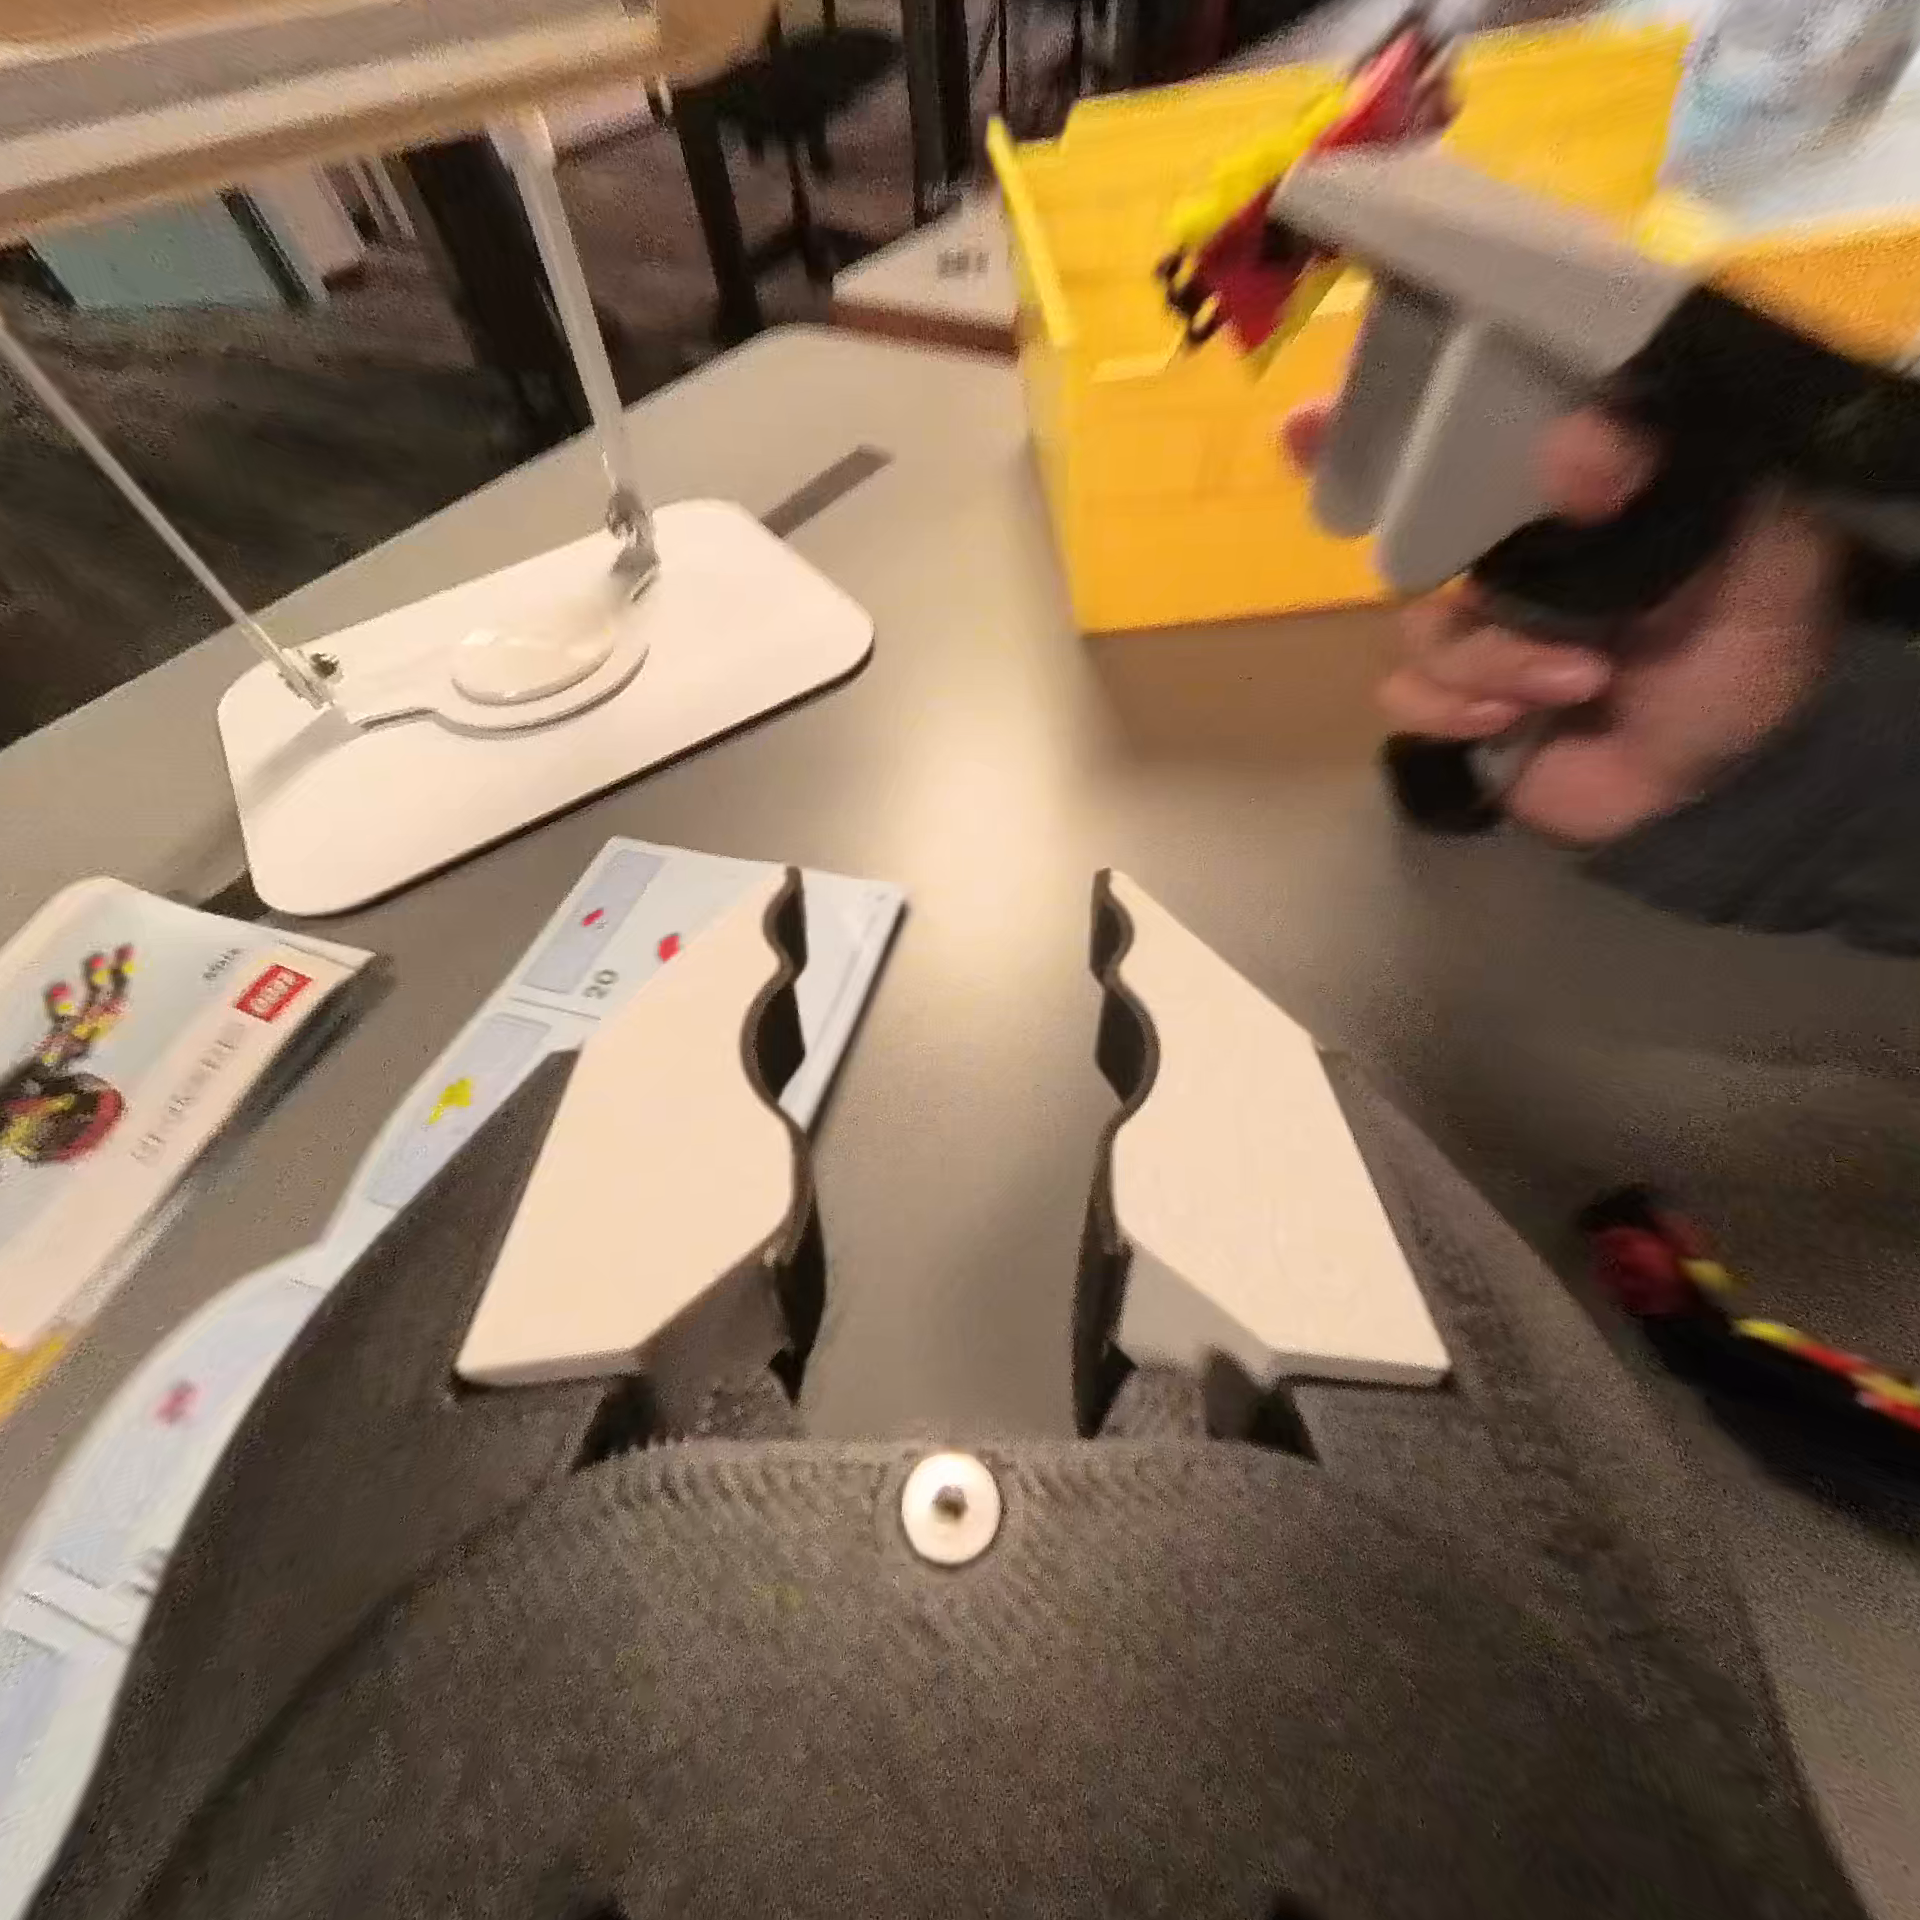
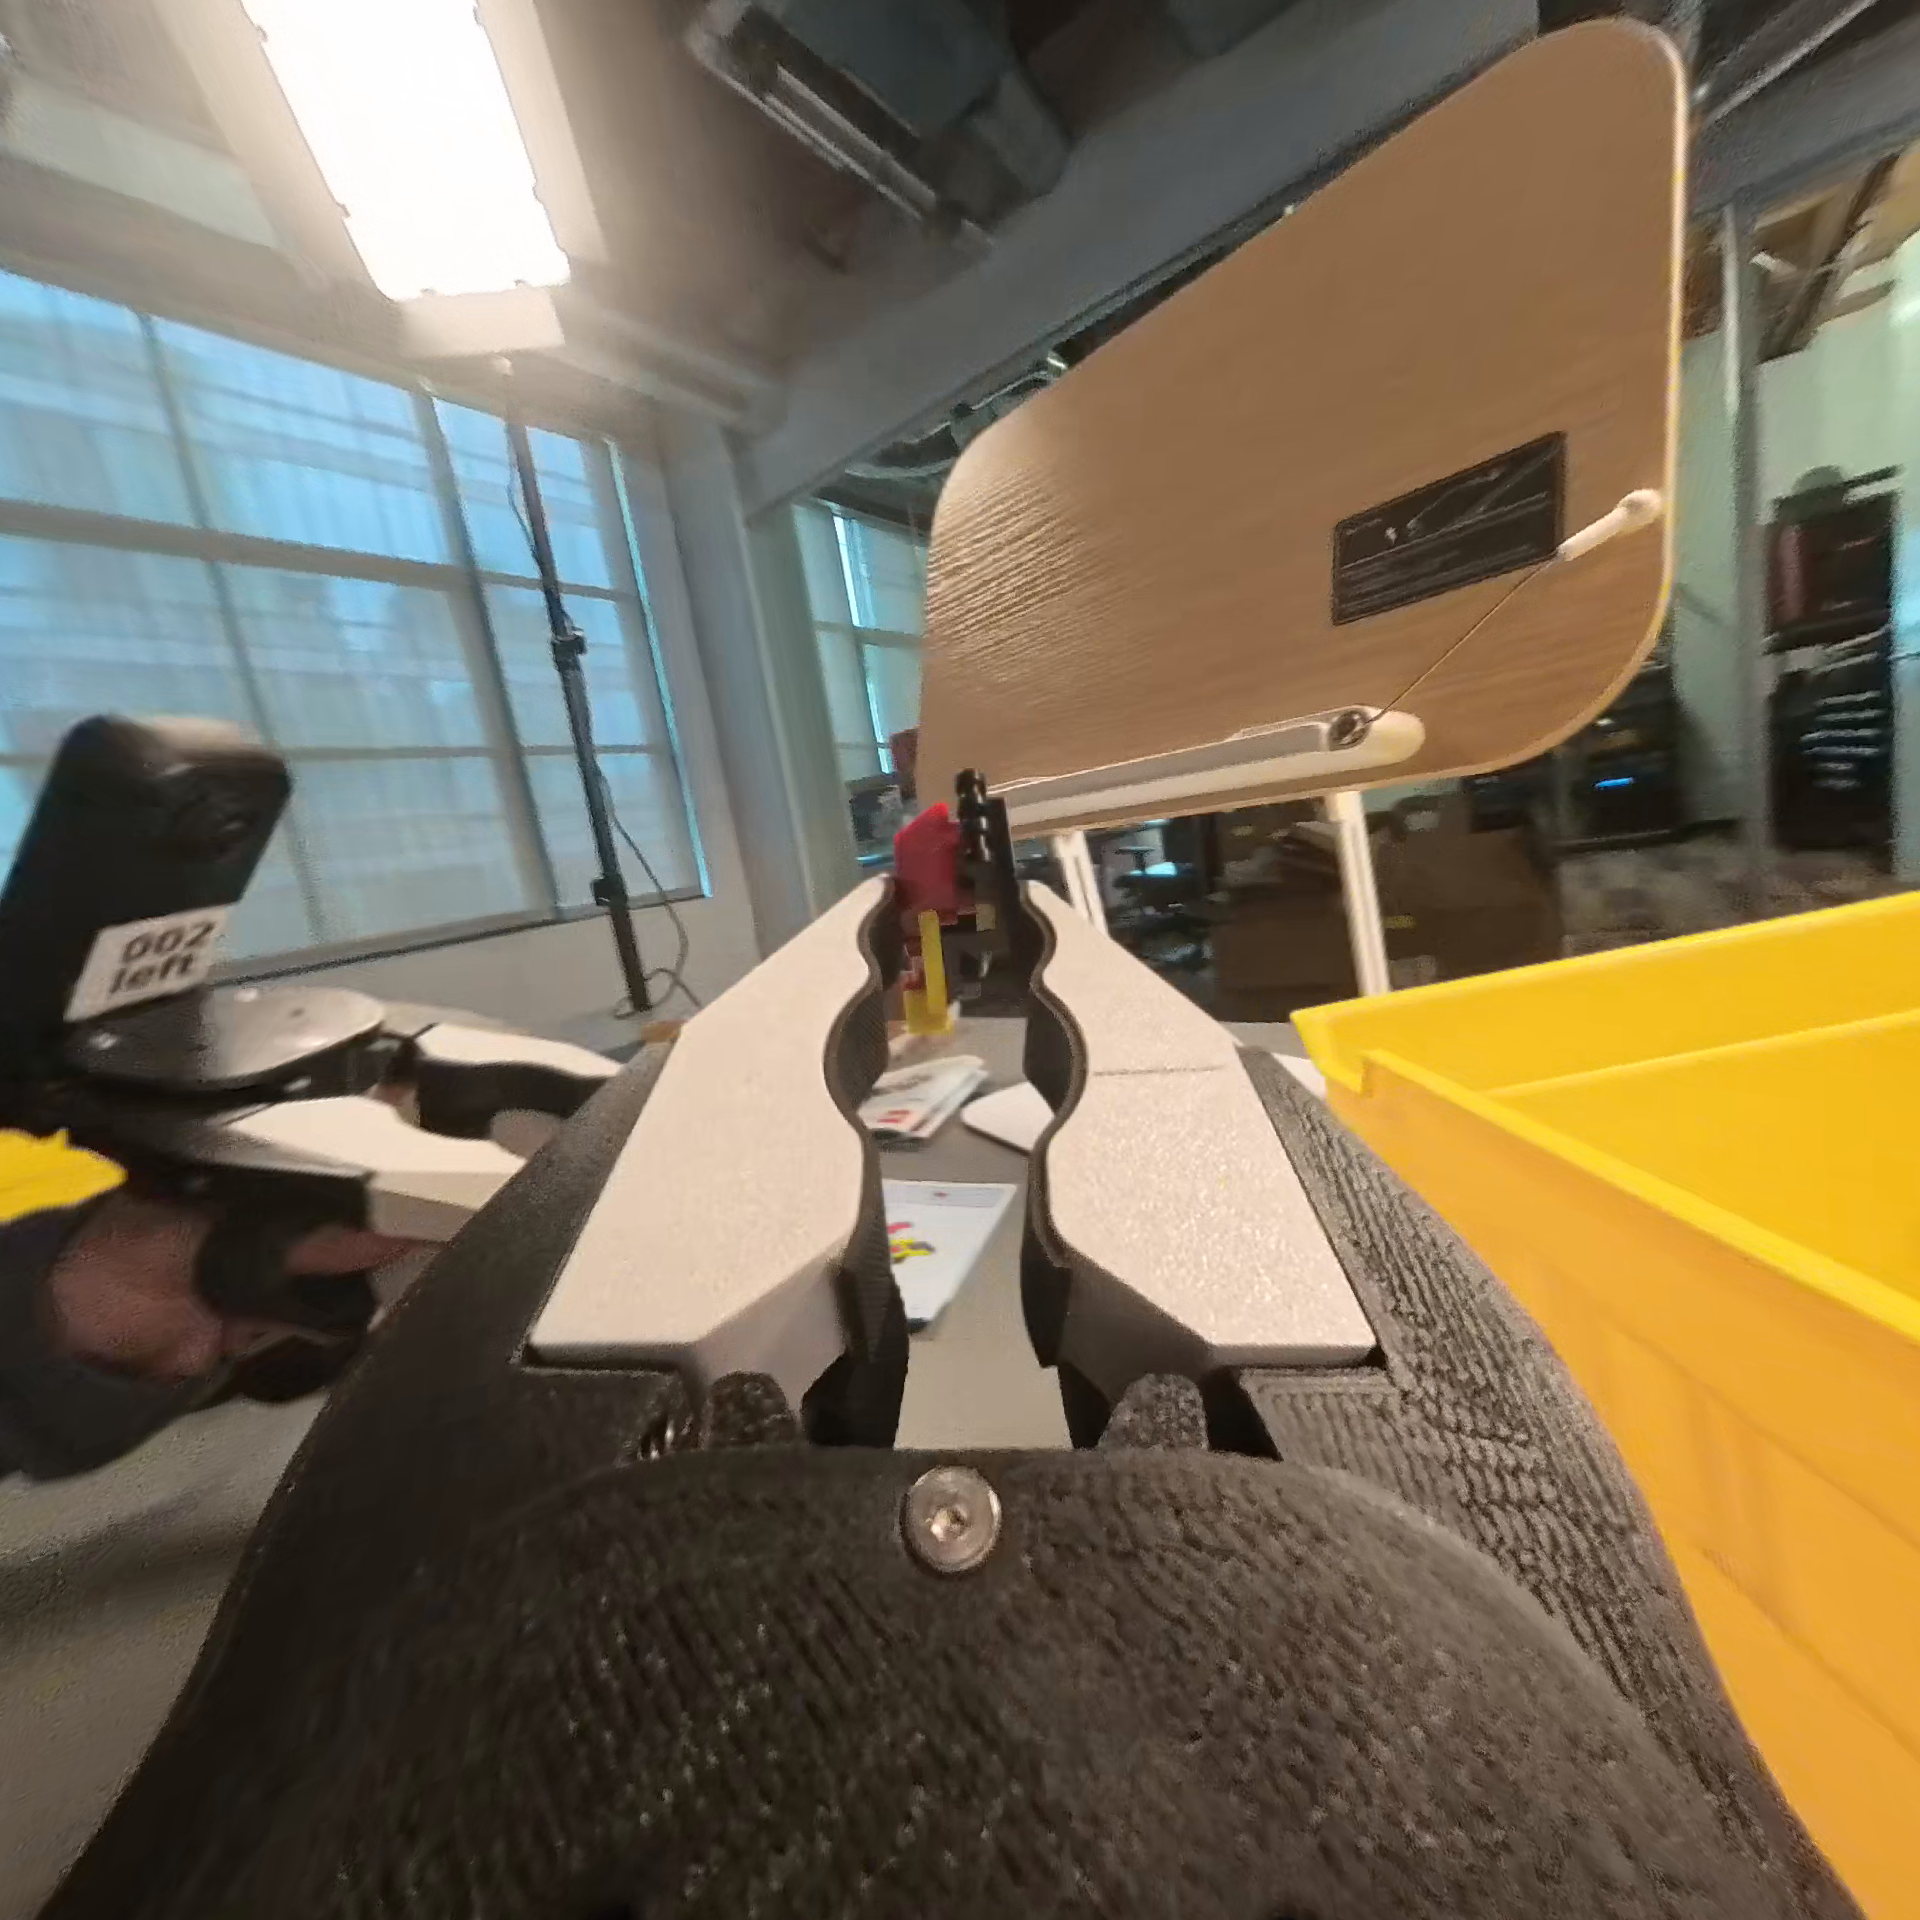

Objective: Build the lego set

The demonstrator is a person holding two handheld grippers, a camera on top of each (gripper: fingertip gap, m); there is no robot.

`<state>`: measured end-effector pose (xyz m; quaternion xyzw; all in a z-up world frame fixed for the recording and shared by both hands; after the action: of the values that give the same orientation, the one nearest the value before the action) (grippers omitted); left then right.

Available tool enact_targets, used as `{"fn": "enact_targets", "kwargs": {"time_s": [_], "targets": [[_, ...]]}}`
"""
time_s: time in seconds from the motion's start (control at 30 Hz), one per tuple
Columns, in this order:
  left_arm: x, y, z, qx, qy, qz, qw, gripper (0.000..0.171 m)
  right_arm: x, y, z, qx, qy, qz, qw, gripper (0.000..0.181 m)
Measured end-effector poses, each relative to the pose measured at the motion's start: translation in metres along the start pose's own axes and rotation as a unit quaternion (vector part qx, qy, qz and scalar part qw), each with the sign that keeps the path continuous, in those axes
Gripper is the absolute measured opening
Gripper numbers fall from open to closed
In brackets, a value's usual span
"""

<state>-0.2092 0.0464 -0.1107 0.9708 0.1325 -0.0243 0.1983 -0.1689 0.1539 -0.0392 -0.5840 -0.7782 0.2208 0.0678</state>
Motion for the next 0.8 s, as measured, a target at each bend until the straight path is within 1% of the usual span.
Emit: {"fn": "enact_targets", "kwargs": {"time_s": [0.1, 0.23, 0.3, 0.37, 0.43, 0.57, 0.8], "targets": [[-0.018, -0.024, 0.011, -0.087, -0.063, 0.014, 0.994, 0.045, 0.003, -0.001, 0.002, -0.009, 0.02, 0.018, 1.0, 0.019], [-0.023, -0.051, 0.03, -0.15, -0.086, 0.069, 0.982, 0.052, 0.005, -0.001, 0.004, -0.014, 0.008, 0.022, 1.0, 0.019], [-0.029, -0.06, 0.044, -0.179, -0.098, 0.062, 0.977, 0.054, 0.006, -0.001, 0.005, -0.015, 0.0, 0.023, 1.0, 0.019], [-0.028, -0.065, 0.039, -0.159, -0.056, 0.07, 0.983, 0.048, 0.007, -0.001, 0.006, -0.016, -0.004, 0.023, 1.0, 0.019], [-0.031, -0.065, 0.045, -0.169, -0.044, 0.07, 0.982, 0.045, 0.007, -0.002, 0.006, -0.018, -0.005, 0.023, 1.0, 0.019], [-0.033, -0.064, 0.047, -0.155, -0.014, 0.085, 0.984, 0.041, 0.007, -0.002, 0.007, -0.02, -0.009, 0.021, 1.0, 0.019], [-0.031, -0.062, 0.047, -0.152, -0.004, 0.108, 0.982, 0.03, 0.004, -0.003, 0.01, -0.027, -0.011, 0.013, 0.999, 0.019]]}}
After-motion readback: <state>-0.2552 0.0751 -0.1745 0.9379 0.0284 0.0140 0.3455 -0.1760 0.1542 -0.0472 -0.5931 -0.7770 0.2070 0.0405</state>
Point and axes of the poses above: each gripper's, where its closed fingertips meet, y back along the fingers, z out of its underside, x = y × z across the jaws, the point moved 1 cm from there along y, back along the fingers, and after that the axes turned 2 degrees about -z, right-handed, at the moved point
